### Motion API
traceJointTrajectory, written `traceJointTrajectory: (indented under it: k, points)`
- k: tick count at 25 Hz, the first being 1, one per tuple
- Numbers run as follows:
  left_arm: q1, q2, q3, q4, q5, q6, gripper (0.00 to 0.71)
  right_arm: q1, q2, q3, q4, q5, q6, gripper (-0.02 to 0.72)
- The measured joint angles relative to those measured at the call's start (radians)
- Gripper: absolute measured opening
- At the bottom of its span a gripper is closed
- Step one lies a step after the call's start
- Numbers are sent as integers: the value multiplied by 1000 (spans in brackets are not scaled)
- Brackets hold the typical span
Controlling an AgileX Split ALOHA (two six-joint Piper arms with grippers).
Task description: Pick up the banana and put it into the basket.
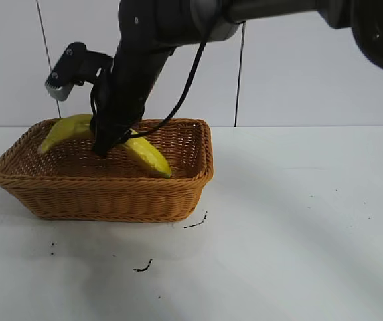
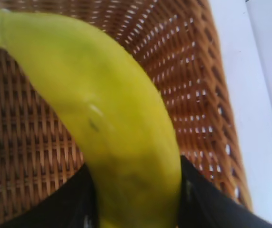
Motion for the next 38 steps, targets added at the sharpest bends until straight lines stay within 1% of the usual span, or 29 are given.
traceJointTrajectory:
  k: [1, 4, 5, 7, 8, 10, 12, 13, 15, 16, 17, 19, 20, 21, 22, 23, 25, 27, 30, 33, 34, 38]
  points:
    - [0, 0, 0, 0, 0, 0, 695, 0, 0, 0, 9, 2, 0, 335]
    - [0, 0, 0, 0, 0, 0, 695, 0, -1, 0, 30, -1, 3, 512]
    - [0, 0, 0, 0, 0, 0, 695, 0, -1, 0, 33, -1, 4, 554]
    - [0, 0, 0, 0, 0, 0, 695, 0, -11, 0, 33, 4, 17, 587]
    - [0, 0, 0, 0, 0, 0, 695, 0, -21, 0, 33, 5, 32, 594]
    - [0, 0, 0, 0, 0, 0, 695, 0, -45, 0, 31, 8, 84, 601]
    - [0, 0, 0, 0, 0, 0, 695, 0, -79, 0, 27, 19, 172, 604]
    - [0, 0, 0, 0, 0, 0, 695, 0, -101, 0, 25, 37, 215, 603]
    - [0, 0, 0, 0, 0, 0, 695, 0, -142, 0, 21, 86, 301, 603]
    - [0, 0, 0, 0, 0, 0, 695, 0, -167, 0, 21, 110, 325, 603]
    - [0, 0, 0, 0, 0, 0, 695, 0, -167, 0, 21, 110, 325, 603]
    - [0, 0, 0, 0, 0, 0, 695, -2, -198, 0, 20, 167, 380, 603]
    - [0, 0, 0, 0, 0, 0, 695, -3, -209, -1, 19, 193, 415, 603]
    - [0, 0, 0, 0, 0, 0, 695, -8, -218, -11, 19, 251, 488, 603]
    - [0, 0, 0, 0, 0, 0, 695, -11, -219, -18, 19, 278, 528, 603]
    - [0, 0, 0, 0, 0, 0, 695, -17, -219, -24, 20, 296, 562, 603]
    - [0, 0, 0, 0, 0, 0, 695, -35, -219, -35, 21, 331, 608, 603]
    - [0, 0, 0, 0, 0, 0, 695, -60, -219, -41, 21, 347, 641, 603]
    - [0, 0, 0, 0, 0, 0, 695, -107, -220, -41, 21, 366, 655, 603]
    - [0, 0, 0, 0, 0, 0, 695, -175, -220, -41, 17, 380, 652, 603]
    - [0, 0, 0, 0, 0, 0, 695, -175, -220, -41, 17, 380, 652, 603]
    - [0, 0, 0, 0, 0, 0, 695, -307, -220, -41, 10, 413, 643, 603]
